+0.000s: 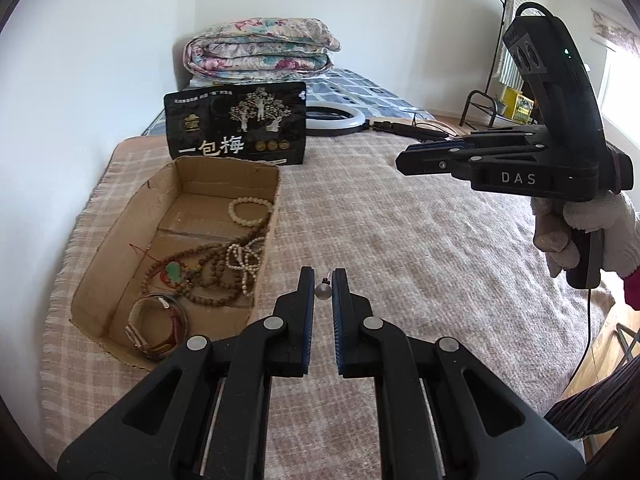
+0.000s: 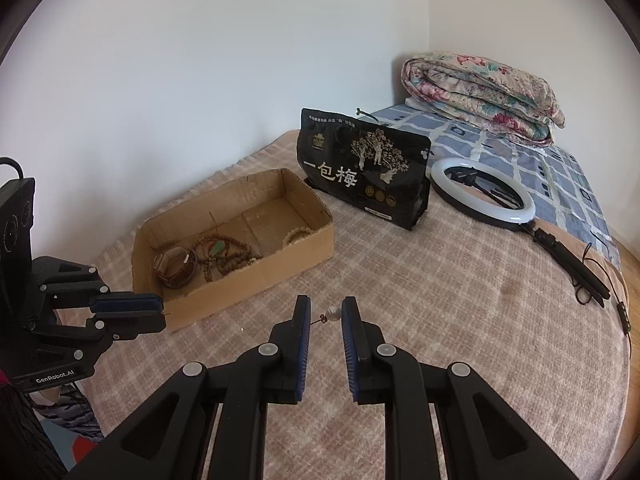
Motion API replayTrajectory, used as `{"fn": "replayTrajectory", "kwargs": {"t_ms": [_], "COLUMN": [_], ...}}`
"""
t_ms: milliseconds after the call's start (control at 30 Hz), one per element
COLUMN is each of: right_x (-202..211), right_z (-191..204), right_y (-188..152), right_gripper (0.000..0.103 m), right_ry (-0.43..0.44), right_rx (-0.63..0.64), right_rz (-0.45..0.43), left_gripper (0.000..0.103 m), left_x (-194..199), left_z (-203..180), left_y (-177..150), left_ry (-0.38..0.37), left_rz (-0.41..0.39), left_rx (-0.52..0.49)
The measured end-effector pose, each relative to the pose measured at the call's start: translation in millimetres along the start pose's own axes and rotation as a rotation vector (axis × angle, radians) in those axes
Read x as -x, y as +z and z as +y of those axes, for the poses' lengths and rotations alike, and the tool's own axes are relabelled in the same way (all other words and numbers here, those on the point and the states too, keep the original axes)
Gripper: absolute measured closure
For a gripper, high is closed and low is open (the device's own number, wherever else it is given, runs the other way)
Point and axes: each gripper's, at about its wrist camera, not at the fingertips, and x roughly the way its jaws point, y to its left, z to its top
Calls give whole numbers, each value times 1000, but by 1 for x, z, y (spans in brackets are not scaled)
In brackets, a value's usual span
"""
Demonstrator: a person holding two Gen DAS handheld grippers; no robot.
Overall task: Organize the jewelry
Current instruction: 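Carry the two pearls over the cardboard box with both tools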
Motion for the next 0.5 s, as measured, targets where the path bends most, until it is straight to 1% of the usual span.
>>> {"fn": "replayTrajectory", "kwargs": {"t_ms": [233, 500], "right_x": [-26, -59], "right_z": [23, 45], "right_y": [28, 48], "right_gripper": [89, 89], "right_ry": [42, 83], "right_rx": [11, 20], "right_rz": [-8, 11], "left_gripper": [96, 96], "left_x": [8, 3], "left_z": [37, 67], "left_y": [-6, -11], "left_ry": [45, 74], "left_rz": [-7, 11], "left_rx": [39, 84]}}
